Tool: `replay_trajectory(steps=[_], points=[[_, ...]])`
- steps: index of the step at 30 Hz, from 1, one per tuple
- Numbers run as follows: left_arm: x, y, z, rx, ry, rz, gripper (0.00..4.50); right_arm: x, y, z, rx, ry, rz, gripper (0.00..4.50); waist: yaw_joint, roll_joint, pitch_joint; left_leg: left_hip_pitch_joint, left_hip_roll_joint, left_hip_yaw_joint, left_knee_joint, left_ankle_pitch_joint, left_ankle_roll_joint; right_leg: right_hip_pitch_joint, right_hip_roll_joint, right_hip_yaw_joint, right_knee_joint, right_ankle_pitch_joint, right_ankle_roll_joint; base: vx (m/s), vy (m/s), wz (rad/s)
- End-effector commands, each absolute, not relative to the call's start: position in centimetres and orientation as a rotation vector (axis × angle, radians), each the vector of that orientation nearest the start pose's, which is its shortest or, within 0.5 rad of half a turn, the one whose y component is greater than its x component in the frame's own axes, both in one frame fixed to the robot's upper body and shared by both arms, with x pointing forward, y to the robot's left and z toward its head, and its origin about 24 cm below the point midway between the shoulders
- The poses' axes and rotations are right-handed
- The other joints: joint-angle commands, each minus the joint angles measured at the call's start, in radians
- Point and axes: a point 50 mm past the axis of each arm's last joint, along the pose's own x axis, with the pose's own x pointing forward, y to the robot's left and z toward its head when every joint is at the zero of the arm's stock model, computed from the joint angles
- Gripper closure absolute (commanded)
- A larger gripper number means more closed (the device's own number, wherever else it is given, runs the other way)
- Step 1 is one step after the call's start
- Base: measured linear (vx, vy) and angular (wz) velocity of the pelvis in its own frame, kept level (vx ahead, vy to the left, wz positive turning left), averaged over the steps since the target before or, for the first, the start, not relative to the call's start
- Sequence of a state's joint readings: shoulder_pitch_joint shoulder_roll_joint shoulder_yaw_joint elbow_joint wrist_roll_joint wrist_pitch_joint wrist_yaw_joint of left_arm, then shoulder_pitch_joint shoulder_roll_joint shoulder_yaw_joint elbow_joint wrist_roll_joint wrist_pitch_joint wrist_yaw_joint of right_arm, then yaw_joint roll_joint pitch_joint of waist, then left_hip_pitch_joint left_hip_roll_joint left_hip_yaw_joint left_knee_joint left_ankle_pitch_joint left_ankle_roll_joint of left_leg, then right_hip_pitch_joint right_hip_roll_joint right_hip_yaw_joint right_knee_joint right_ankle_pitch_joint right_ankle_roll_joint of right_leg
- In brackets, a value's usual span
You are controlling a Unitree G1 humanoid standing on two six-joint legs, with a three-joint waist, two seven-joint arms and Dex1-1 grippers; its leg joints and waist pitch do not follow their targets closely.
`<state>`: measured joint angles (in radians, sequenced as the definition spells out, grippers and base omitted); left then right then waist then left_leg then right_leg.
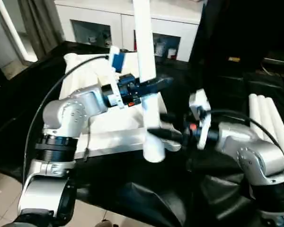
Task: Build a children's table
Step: Pick table leg
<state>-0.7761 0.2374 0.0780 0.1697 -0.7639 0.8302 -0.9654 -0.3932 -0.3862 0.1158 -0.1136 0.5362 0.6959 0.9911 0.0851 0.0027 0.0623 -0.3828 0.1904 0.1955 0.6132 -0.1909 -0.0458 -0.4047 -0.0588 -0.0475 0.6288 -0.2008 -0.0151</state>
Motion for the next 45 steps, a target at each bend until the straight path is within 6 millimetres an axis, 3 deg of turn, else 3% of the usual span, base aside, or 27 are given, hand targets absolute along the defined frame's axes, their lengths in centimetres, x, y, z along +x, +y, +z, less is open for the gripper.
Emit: replay_trajectory(steps=[1, 8, 18, 20, 22, 24, 27, 28, 31, 36, 43, 45], points=[[31.4, 9.4, 22.1, -0.548, -0.064, -1.507, 2.67, 27.1, -11.7, 11.8, 0.161, 0.289, 1.307, 1.59, 0.0, -0.001, -0.071, 0.018, 0.037, -0.019, -0.067, -0.112, 0.008, 0.059, -0.076, 0.047, -0.071, -0.084, -0.236, 0.0, 0.0, 0.0], [31.1, 9.3, 22.1, -0.553, -0.07, -1.534, 2.68, 27.2, -11.3, 11.8, 0.182, 0.292, 1.317, 2.19, 0.002, -0.002, -0.072, 0.019, 0.037, -0.02, -0.067, -0.101, 0.009, 0.057, -0.074, 0.047, -0.072, -0.102, -0.216, 0.0, 0.0, 0.0], [31.3, 9.4, 21.7, -0.523, -0.051, -1.509, 2.68, 27.0, -11.1, 11.8, 0.188, 0.292, 1.327, 2.52, 0.004, 0.001, -0.074, 0.018, 0.036, -0.021, -0.065, -0.093, 0.008, 0.059, -0.074, 0.046, -0.069, -0.078, -0.22, 0.0, 0.0, 0.0], [31.5, 9.3, 21.4, -0.526, -0.033, -1.486, 2.12, 27.1, -11.0, 11.7, 0.186, 0.288, 1.317, 2.53, 0.004, 0.004, -0.075, 0.018, 0.035, -0.021, -0.065, -0.088, 0.006, 0.06, -0.073, 0.046, -0.067, -0.071, -0.219, 0.0, 0.0, 0.0], [31.7, 9.2, 21.4, -0.526, -0.03, -1.461, 1.96, 27.1, -11.0, 11.7, 0.181, 0.281, 1.305, 2.53, 0.004, 0.006, -0.076, 0.018, 0.036, -0.022, -0.064, -0.084, 0.003, 0.06, -0.074, 0.046, -0.066, -0.06, -0.223, 0.0, 0.0, 0.0], [32.2, 9.1, 21.2, -0.494, -0.04, -1.388, 1.89, 27.3, -10.9, 11.6, 0.17, 0.267, 1.272, 2.53, 0.003, 0.005, -0.076, 0.018, 0.037, -0.022, -0.064, -0.087, 0.0, 0.06, -0.073, 0.046, -0.068, -0.054, -0.224, 0.0, 0.0, 0.0], [33.9, 8.7, 20.3, -0.416, -0.018, -1.126, 1.57, 28.6, -10.7, 11.5, 0.113, 0.203, 1.096, 2.54, 0.0, 0.011, -0.077, 0.017, 0.038, -0.024, -0.064, -0.091, -0.01, 0.059, -0.074, 0.046, -0.068, -0.047, -0.218, 0.0, 0.0, 0.0], [34.3, 8.6, 19.9, -0.398, -0.003, -1.04, 1.54, 29.1, -10.7, 11.5, 0.09, 0.174, 1.032, 2.54, -0.003, 0.006, -0.076, 0.018, 0.036, -0.024, -0.064, -0.103, -0.019, 0.06, -0.073, 0.045, -0.071, -0.064, -0.209, 0.0, 0.0, 0.0], [34.7, 8.5, 19.4, -0.375, 0.028, -0.957, 1.54, 29.5, -10.6, 11.5, 0.106, 0.16, 0.974, 2.54, -0.002, 0.007, -0.077, 0.018, 0.034, -0.024, -0.065, -0.104, -0.021, 0.062, -0.071, 0.046, -0.072, -0.079, -0.197, 0.0, 0.0, 0.0], [34.8, 8.1, 18.6, -0.396, 0.07, -0.826, 1.54, 30.0, -9.9, 11.4, 0.086, 0.12, 0.884, 2.54, -0.002, 0.003, -0.078, 0.016, 0.034, -0.023, -0.064, -0.089, -0.009, 0.061, -0.07, 0.046, -0.068, -0.038, -0.206, 0.0, 0.0, 0.0], [35.1, 8.0, 18.8, -0.464, 0.058, -0.781, 2.26, 30.3, -9.3, 11.3, 0.05, 0.107, 0.858, 2.54, -0.003, 0.001, -0.076, 0.016, 0.033, -0.023, -0.064, -0.098, -0.002, 0.061, -0.071, 0.046, -0.073, -0.067, -0.197, 0.0, 0.0, 0.0], [35.1, 8.1, 18.9, -0.473, 0.061, -0.772, 2.26, 30.3, -9.1, 11.3, 0.044, 0.103, 0.86, 2.54, -0.003, 0.002, -0.076, 0.016, 0.033, -0.023, -0.064, -0.1, 0.0, 0.06, -0.071, 0.046, -0.072, -0.07, -0.197, 0.0, 0.0, 0.0]])
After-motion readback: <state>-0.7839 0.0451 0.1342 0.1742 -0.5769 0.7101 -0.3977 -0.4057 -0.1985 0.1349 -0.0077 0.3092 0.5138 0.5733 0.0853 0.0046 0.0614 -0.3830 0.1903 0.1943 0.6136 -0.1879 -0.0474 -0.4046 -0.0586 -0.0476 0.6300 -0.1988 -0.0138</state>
